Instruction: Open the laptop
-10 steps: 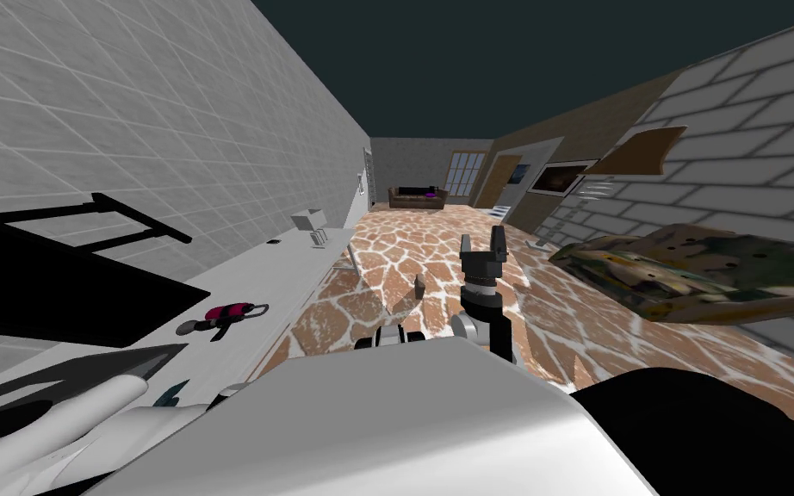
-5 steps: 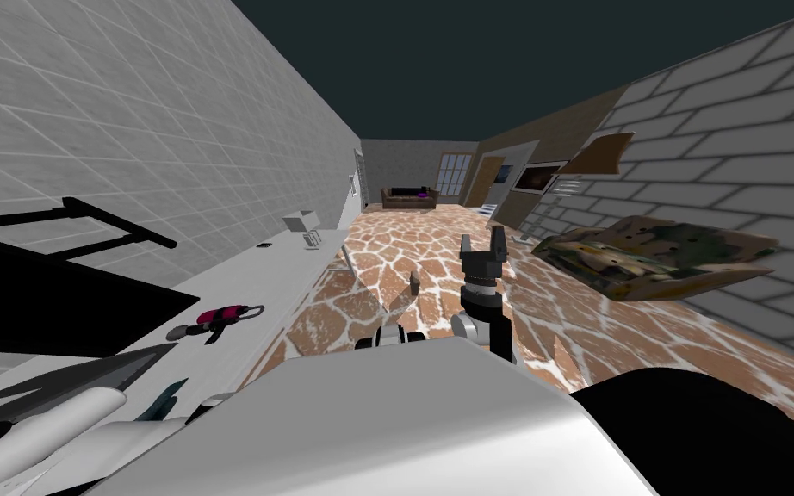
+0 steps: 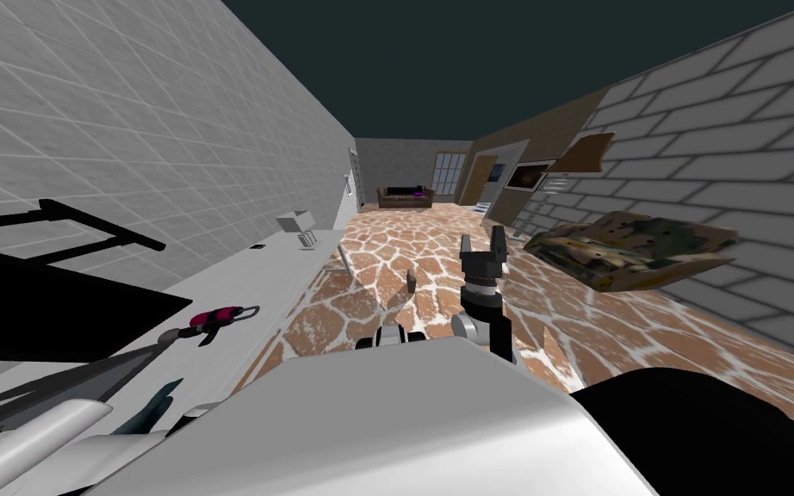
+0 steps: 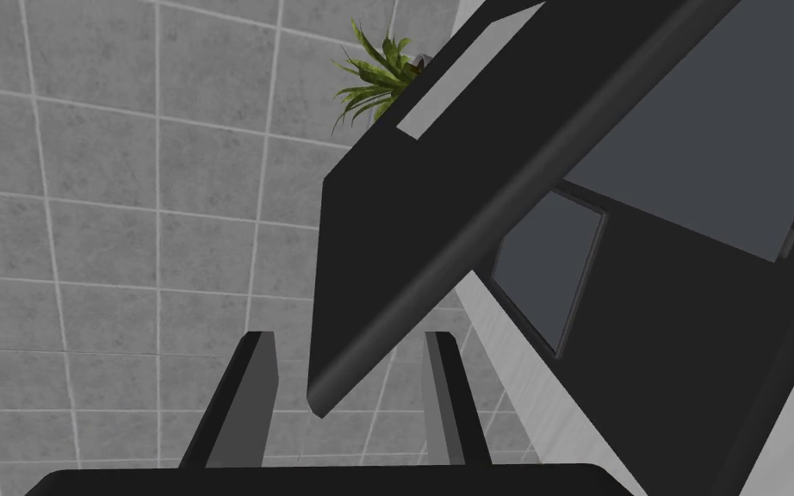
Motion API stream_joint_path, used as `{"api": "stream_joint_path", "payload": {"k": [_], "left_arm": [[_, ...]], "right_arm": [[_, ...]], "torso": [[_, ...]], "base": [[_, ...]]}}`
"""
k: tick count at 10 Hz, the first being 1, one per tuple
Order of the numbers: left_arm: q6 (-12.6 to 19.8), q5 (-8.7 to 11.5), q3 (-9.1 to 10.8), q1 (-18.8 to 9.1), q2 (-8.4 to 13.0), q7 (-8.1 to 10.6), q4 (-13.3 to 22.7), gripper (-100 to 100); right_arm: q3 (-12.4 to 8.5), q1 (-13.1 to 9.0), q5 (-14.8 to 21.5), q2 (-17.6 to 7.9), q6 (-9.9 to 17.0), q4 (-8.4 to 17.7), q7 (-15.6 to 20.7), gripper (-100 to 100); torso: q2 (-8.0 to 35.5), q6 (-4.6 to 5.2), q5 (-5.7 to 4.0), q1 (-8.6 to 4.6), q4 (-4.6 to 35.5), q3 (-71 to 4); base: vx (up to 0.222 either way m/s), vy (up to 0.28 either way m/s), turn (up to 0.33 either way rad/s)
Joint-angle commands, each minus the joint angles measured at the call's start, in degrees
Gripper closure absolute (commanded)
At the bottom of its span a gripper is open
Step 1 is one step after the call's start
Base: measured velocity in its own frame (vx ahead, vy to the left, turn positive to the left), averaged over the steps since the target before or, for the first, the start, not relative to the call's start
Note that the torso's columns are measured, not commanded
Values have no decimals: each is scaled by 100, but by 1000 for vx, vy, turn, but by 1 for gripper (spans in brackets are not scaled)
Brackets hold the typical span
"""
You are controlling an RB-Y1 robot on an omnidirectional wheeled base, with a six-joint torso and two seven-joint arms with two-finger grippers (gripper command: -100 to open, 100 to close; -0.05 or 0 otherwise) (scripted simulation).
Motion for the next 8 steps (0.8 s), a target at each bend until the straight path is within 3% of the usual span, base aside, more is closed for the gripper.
{"api": "stream_joint_path", "payload": {"k": [1, 3, 4, 6, 8], "left_arm": [[-314, 480, -10, -70, 226, -272, 552, 100], [-314, 774, -10, -70, 226, -272, 728, 100], [-651, 927, -19, 50, 568, -567, 997, 100], [-865, 1264, -19, 50, 657, -862, 1319, 100], [-865, 1621, -19, 50, 657, -862, 1585, 100]], "right_arm": [[-1, 1, 0, 0, 0, 0, 0, 0], [-1, 2, 0, 0, -1, -1, 0, 0], [-1, 2, 0, 0, -1, -1, 0, 0], [0, 0, 0, 0, 0, 0, 0, 0], [-1, 2, 0, 0, -1, -1, 0, 0]], "torso": [[-19, -25, 2, 5, -6, -11], [-33, -12, 61, 48, -13, -5], [-30, 1, 59, 61, -11, -5], [-12, 14, 23, 40, -3, -2], [-41, -25, 61, 68, -17, -12]], "base": [[-11, 15, 21], [10, 4, 29], [-103, -54, -262], [-92, -24, -120], [11, 5, 34]]}}
